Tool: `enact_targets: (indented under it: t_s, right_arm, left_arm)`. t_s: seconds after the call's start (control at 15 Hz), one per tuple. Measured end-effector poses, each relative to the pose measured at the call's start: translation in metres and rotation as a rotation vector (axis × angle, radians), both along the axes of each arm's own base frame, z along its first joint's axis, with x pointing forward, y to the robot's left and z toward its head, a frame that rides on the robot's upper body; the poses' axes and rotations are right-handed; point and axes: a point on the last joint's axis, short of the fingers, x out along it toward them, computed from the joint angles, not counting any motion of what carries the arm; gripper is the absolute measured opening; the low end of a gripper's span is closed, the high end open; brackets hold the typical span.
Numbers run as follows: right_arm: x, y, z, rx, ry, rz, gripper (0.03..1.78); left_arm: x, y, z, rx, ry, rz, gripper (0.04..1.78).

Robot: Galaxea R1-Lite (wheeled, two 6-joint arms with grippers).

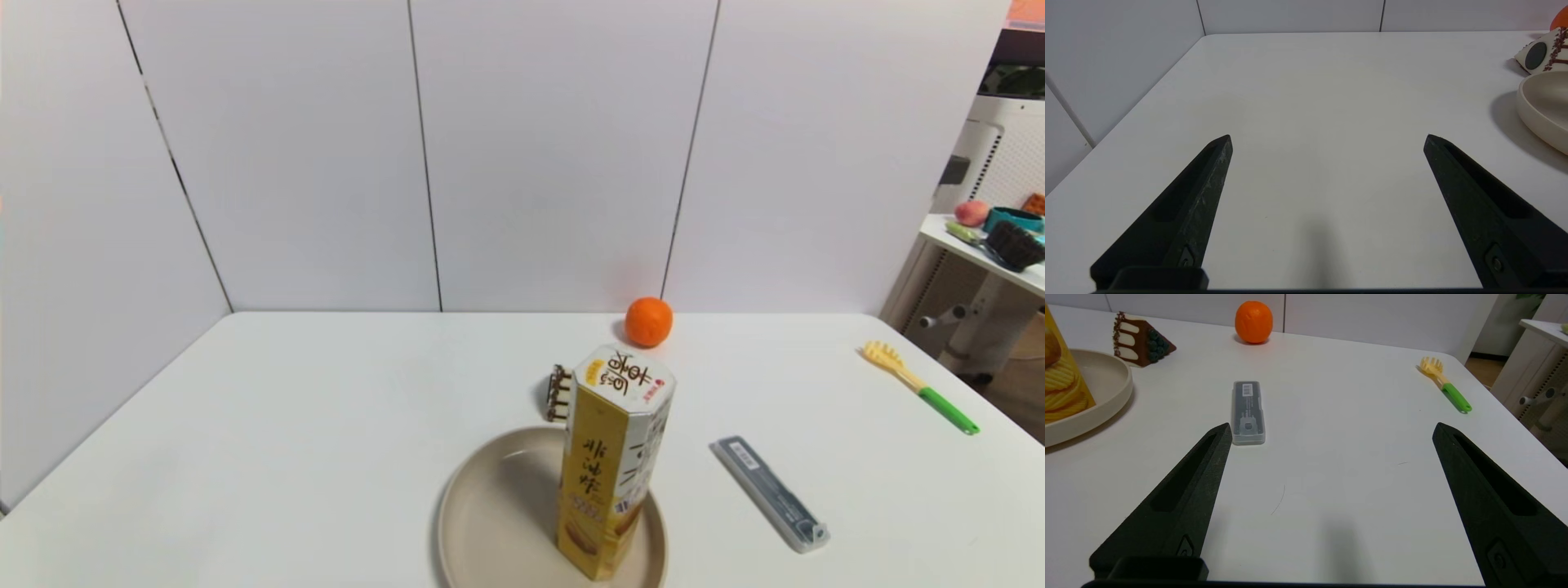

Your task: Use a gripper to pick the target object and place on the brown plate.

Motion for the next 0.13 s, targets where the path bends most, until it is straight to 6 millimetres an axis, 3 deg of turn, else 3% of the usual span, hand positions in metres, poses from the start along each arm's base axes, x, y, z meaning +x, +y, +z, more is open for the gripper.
enact_targets:
  t_s: [0.13]
  right_arm:
    - [0.0000, -0.0001, -0.0002, 0.013, 0.002, -0.004, 1.69]
  left_arm:
    - [0.0000, 0.0000, 0.0000, 0.000, 0.000, 0.000, 1.69]
